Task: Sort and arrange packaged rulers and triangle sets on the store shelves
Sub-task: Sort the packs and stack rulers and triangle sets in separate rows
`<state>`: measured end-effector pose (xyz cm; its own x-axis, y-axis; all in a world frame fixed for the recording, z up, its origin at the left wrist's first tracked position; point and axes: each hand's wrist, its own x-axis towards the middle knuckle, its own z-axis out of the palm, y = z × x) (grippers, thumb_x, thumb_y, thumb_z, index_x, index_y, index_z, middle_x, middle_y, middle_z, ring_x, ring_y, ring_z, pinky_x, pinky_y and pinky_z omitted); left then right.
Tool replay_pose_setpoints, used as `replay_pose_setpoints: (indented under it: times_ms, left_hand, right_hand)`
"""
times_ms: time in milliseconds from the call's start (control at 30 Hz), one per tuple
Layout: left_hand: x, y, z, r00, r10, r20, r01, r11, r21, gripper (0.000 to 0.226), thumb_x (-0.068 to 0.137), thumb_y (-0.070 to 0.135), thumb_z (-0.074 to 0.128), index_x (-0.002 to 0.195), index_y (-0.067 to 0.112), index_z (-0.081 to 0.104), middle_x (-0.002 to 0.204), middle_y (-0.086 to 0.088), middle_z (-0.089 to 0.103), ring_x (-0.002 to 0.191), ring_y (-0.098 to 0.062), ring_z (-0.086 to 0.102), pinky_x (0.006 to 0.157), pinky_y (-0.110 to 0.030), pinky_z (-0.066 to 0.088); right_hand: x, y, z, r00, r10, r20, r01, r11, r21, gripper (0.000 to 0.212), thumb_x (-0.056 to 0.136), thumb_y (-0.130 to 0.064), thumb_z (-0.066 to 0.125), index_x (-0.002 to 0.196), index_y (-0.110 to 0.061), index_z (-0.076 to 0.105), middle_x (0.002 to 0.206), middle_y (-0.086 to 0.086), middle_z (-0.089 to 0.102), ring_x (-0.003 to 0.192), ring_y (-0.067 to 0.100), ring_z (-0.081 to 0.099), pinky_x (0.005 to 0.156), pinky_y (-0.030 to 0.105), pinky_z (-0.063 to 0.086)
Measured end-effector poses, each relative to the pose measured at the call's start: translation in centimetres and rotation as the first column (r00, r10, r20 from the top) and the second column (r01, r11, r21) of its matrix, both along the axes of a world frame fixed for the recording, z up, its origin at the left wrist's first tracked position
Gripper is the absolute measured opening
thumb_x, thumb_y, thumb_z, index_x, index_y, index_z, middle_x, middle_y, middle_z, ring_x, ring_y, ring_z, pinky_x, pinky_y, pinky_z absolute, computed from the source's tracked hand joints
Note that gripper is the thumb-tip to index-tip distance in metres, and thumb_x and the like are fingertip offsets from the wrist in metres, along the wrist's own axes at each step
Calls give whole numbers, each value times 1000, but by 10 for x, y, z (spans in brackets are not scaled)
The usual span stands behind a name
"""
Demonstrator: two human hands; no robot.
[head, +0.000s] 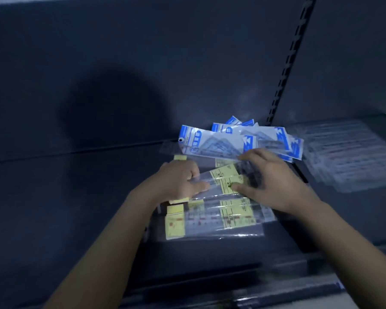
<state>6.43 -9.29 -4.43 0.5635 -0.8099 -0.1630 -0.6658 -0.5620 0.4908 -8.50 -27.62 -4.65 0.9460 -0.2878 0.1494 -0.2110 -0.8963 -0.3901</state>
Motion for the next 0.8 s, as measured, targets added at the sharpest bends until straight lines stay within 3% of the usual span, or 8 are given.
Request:
replay_pose_setpoints:
  times_ms: [167,267,400,500,567,667,700,800]
  left_hand:
    - [9,7,-5,998,-59,1,58,972,-228,20,88,35,65,75,29,51,70,13,52,67,-2,46,78,-30,34]
    - [14,14,-7,1000,-17,-14,10,919,-394,13,88,21,67,78,18,59,64,11,54,63,-2,49,69,-22,39]
    - [18,14,-6,993,-3,-117,-48,902,-430,13,86,10,66,80,19,61,80,7,65,73,5,57,67,-6,39]
    - [18,12,-5,981,-16,-193,-71,898,-434,16,84,11,70,81,25,63,87,11,69,82,6,63,69,-6,43]
    - [18,12,-4,969,-24,-246,-91,890,-446,17,82,7,71,85,22,66,88,11,71,83,3,64,69,-7,45]
    - [17,13,-1,951,-12,-310,-144,868,-475,21,77,1,74,88,18,68,85,6,74,77,2,65,65,-9,46]
    - [16,14,0,948,-3,-319,-160,860,-485,23,75,1,76,89,18,69,85,2,74,76,1,66,65,-11,47]
    - [13,15,5,944,56,-325,-223,834,-504,28,69,2,81,87,20,68,83,-1,75,75,-5,66,64,-26,52]
  right_hand:
    - [-15,5,-14,959,-166,228,152,985,76,68,70,-55,73,124,-18,55,126,-1,48,116,19,49,98,38,43]
    - [-15,0,-19,903,-266,337,244,964,107,68,72,-50,74,128,-17,50,132,4,47,125,22,42,103,46,38]
    - [-11,-4,-25,898,-335,285,300,940,159,77,76,-60,59,136,-18,38,136,2,46,127,23,41,106,49,34]
    - [-11,-8,-32,882,-357,308,292,926,237,72,81,-59,56,138,-21,34,136,-2,48,123,23,47,102,53,38]
    - [-11,-11,-34,851,-395,346,283,900,332,69,82,-55,59,138,-25,32,132,-8,49,120,17,49,99,46,42]
    - [-10,-12,-35,791,-448,416,217,841,495,59,83,-41,66,134,-30,38,113,-17,56,99,-6,56,79,10,45]
    - [-10,-12,-33,765,-460,450,184,826,533,54,84,-33,68,131,-29,41,106,-17,59,90,-7,59,71,5,44]
    - [-9,-11,-21,725,-468,506,104,801,590,46,85,-23,69,123,-32,46,96,-17,61,73,3,65,61,11,47]
